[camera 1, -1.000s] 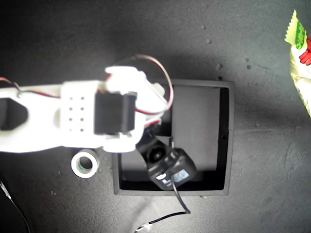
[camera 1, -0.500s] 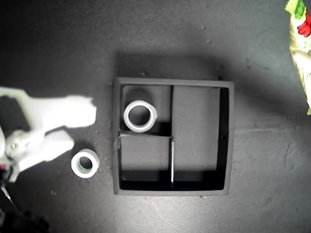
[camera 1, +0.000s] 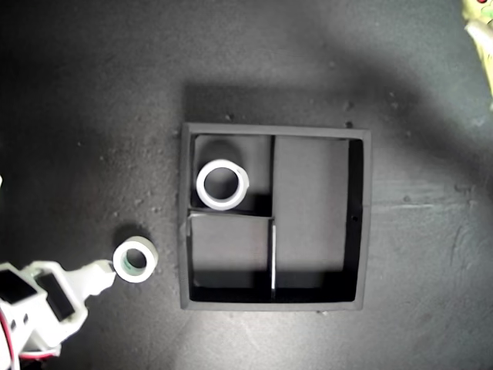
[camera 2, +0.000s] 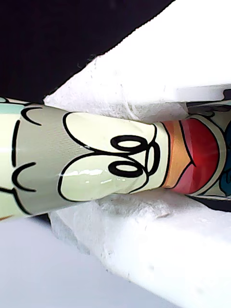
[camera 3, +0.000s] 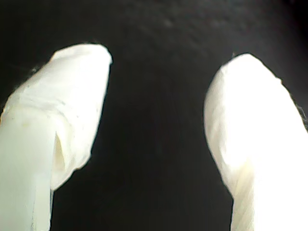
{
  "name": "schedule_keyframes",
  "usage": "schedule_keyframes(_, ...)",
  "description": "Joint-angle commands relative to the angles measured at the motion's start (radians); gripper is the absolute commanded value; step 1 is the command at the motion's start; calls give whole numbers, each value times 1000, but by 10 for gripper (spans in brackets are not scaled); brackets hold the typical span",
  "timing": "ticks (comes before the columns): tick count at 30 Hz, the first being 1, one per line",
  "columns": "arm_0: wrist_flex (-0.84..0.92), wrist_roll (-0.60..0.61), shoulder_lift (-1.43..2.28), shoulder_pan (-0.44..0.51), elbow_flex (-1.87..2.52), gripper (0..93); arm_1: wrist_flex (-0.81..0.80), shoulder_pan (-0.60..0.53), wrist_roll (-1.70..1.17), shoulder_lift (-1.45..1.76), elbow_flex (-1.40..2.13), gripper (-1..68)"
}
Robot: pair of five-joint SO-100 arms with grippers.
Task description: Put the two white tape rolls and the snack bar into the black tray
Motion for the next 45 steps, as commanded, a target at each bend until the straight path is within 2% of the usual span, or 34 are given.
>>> schedule_keyframes(1, -181, -89, 127, 67, 153, 144, 14, -137, -719, 0, -104, -7)
schedule_keyframes(4, -348, -127, 149, 100, 262, 140, 63, -268, -940, -87, -206, -7)
schedule_keyframes(7, -434, -140, 49, 109, 253, 139, 221, -367, -1060, -316, -445, -7)
schedule_keyframes(10, -440, -156, -83, 95, 195, 141, 420, -436, -1134, -620, -776, -7)
schedule_keyframes(12, -446, -164, -143, 71, 179, 142, 611, -471, -1163, -861, -1068, -7)
schedule_keyframes(16, -472, -179, -229, 18, 176, 143, 920, -494, -1167, -1258, -1586, -7)
schedule_keyframes(26, -469, -187, -267, -58, 209, 145, 989, -495, -1144, -1287, -1540, -7)
schedule_keyframes(45, -538, -256, -319, 5, 232, 136, 1017, -405, -1131, -1287, -1555, -6)
